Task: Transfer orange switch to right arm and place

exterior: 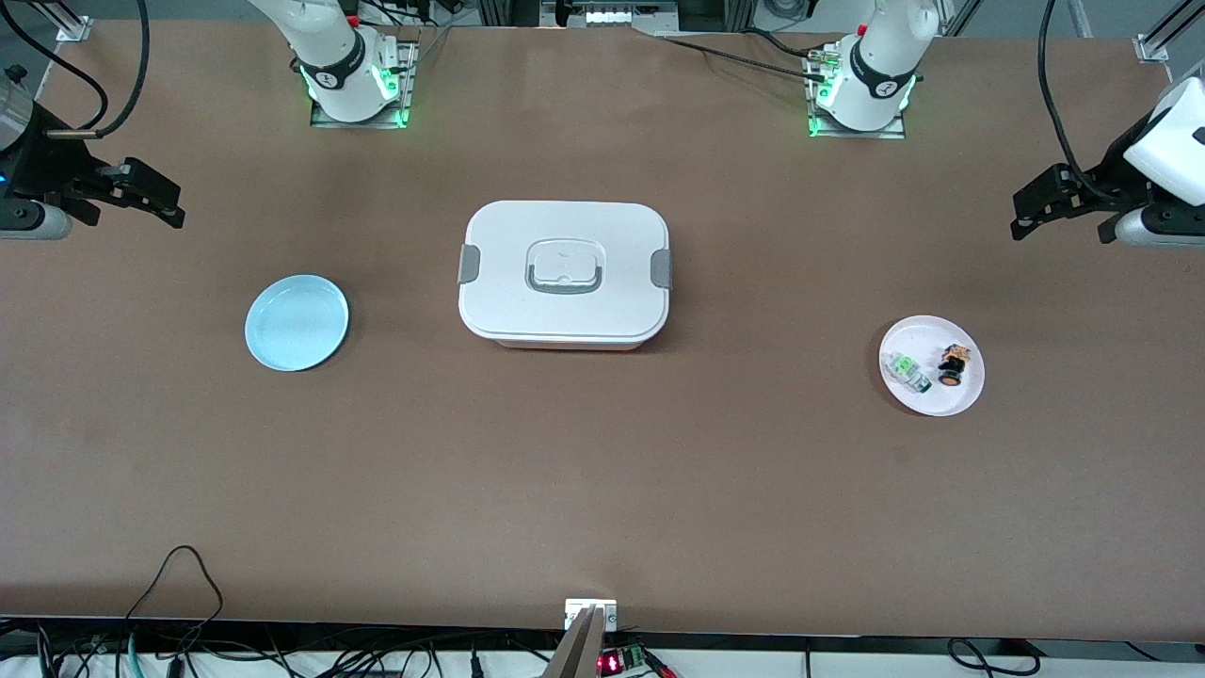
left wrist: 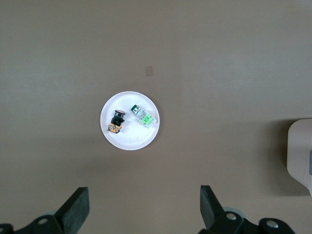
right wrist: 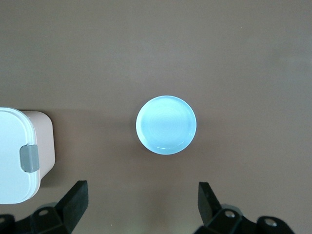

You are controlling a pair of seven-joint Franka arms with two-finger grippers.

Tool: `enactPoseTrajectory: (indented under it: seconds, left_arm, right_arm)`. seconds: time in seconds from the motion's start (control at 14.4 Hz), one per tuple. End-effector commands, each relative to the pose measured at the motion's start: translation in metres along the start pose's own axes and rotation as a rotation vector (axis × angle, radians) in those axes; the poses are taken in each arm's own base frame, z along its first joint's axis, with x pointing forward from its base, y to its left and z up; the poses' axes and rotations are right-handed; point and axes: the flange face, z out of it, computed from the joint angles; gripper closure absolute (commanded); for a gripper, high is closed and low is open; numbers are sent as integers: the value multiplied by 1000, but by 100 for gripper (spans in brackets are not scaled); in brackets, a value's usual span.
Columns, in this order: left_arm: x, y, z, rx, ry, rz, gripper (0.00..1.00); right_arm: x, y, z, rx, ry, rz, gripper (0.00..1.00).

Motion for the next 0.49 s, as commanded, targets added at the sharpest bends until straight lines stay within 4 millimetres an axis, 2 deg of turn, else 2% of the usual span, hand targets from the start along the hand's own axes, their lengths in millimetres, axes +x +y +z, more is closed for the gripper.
enactPoseTrajectory:
  seconds: [0.0,0.42]
  left_arm:
    - [0,7,-5,13,-1,8,0]
    - [1,6,-7,12,2,6,0]
  right_arm:
    - [-6,-1,-9,15,8,-12,0]
    - [-7,-1,-10,15,8,-14,0]
